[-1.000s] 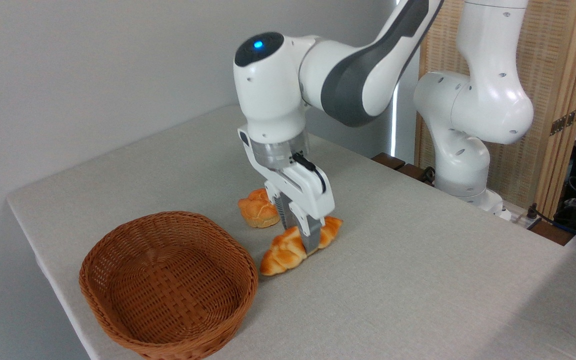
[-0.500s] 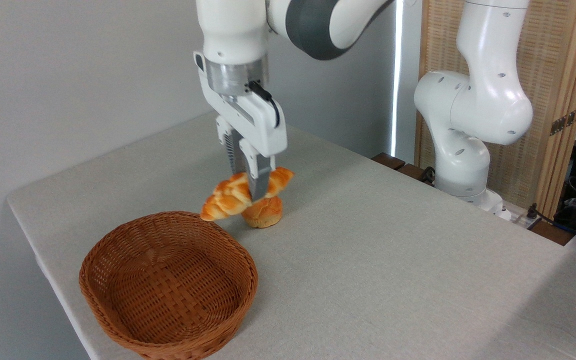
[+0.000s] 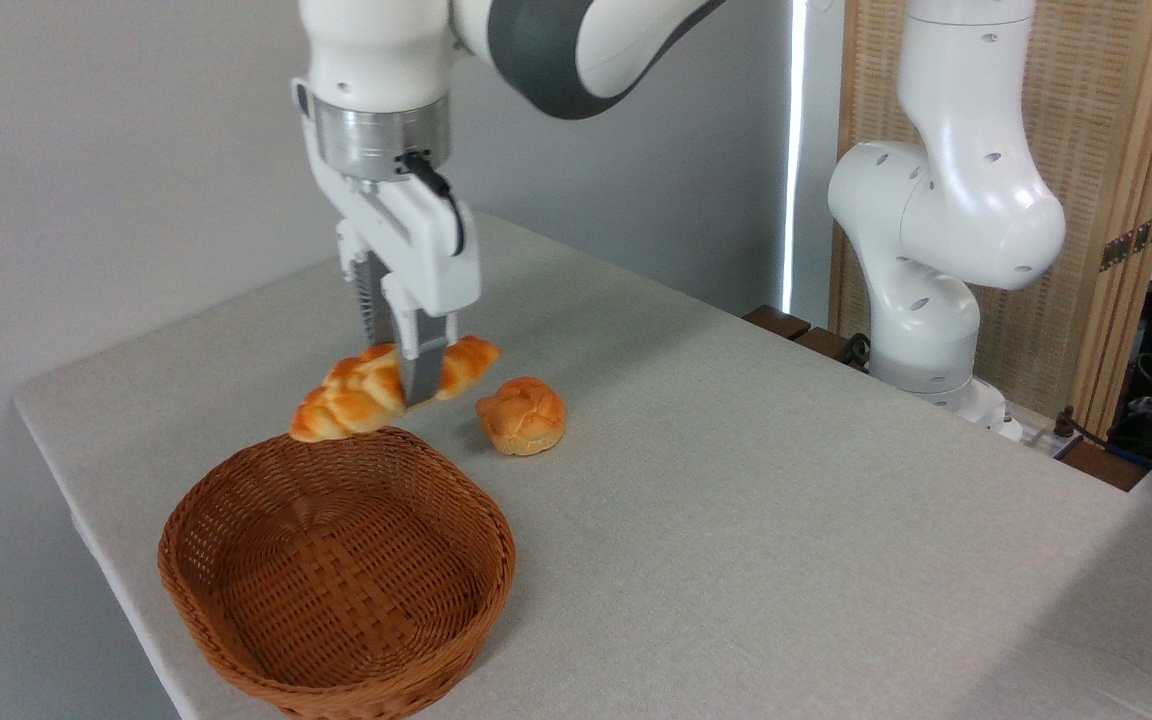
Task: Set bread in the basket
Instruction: 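Lift the braided roll and carry it over the wicker basket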
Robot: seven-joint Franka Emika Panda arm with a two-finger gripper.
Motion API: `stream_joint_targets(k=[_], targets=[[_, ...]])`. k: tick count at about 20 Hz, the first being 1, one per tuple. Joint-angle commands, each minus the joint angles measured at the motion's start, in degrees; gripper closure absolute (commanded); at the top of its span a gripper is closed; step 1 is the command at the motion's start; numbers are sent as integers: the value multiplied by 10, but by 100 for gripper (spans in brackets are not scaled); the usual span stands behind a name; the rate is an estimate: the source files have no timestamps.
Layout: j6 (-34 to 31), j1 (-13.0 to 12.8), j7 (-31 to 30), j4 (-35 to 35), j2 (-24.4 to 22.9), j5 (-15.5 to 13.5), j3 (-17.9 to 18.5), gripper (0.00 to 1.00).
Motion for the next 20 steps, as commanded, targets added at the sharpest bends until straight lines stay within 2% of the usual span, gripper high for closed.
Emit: stream_joint_targets(k=[1,4,8,10,12,17,20], targets=[[-6,-5,-21,86,73,-21,2,50],[5,-6,-30,116,107,-20,0,50],[38,-9,-38,116,126,-14,-7,48],[44,-12,-44,116,135,6,-12,48],[45,-23,-54,116,140,12,-12,45],[45,-24,-55,116,142,12,-12,33],[45,-24,-55,116,142,15,-12,32]])
